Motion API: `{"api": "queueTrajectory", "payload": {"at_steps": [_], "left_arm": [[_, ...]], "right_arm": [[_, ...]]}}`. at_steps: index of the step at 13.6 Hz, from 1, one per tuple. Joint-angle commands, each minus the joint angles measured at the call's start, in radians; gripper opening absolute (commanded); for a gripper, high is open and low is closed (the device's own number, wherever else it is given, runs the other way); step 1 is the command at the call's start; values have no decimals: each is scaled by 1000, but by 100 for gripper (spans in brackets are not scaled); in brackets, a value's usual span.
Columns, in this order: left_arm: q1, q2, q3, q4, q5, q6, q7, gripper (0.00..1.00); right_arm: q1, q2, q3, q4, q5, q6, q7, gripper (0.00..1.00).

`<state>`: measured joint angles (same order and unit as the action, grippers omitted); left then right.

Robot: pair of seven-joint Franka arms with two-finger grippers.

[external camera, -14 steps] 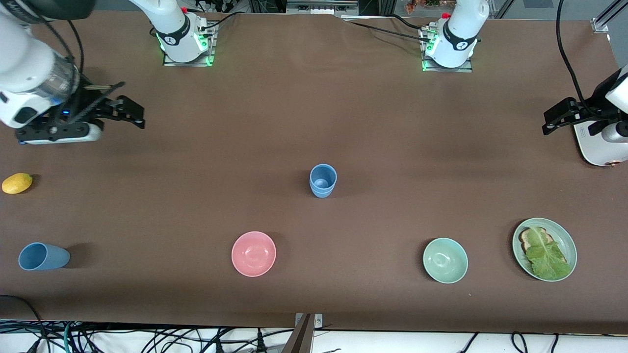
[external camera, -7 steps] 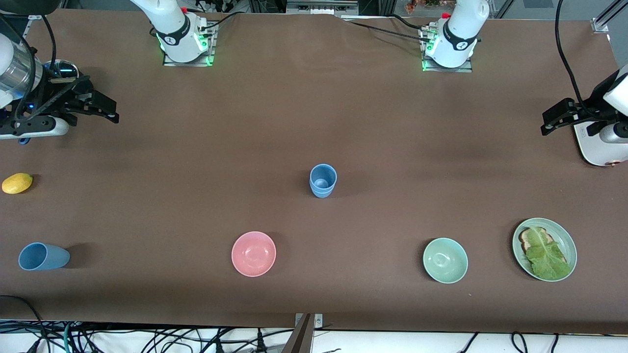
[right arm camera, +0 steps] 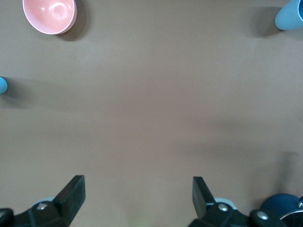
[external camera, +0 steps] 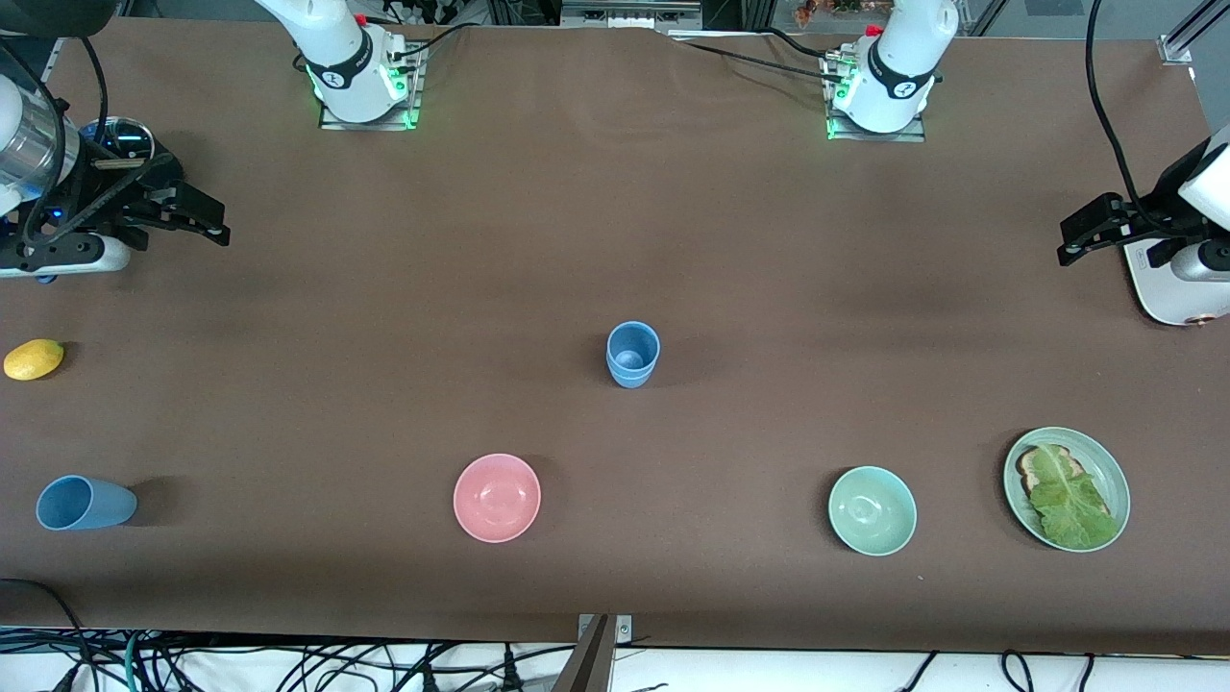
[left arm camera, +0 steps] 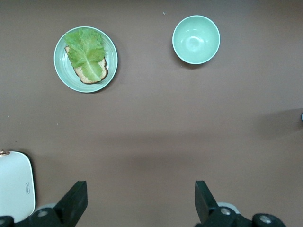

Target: Stack blue cups with both arms

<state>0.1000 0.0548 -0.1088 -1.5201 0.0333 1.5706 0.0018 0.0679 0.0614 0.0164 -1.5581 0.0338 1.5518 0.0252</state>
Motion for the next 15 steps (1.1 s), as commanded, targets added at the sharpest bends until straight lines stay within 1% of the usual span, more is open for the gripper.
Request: {"api": "queueTrajectory", "payload": {"at_steps": [1, 11, 15], "left_arm": [[1, 0, -8, 5, 13, 5, 3, 100], [1, 2, -6, 5, 13, 5, 3, 100], [1, 2, -8, 6, 13, 6, 4, 100]], "right_arm": [[-5, 12, 1, 23, -5, -2, -14, 100], [-3, 14, 2, 26, -8, -1, -13, 100], [-5, 14, 2, 26, -28, -4, -16, 100]]}}
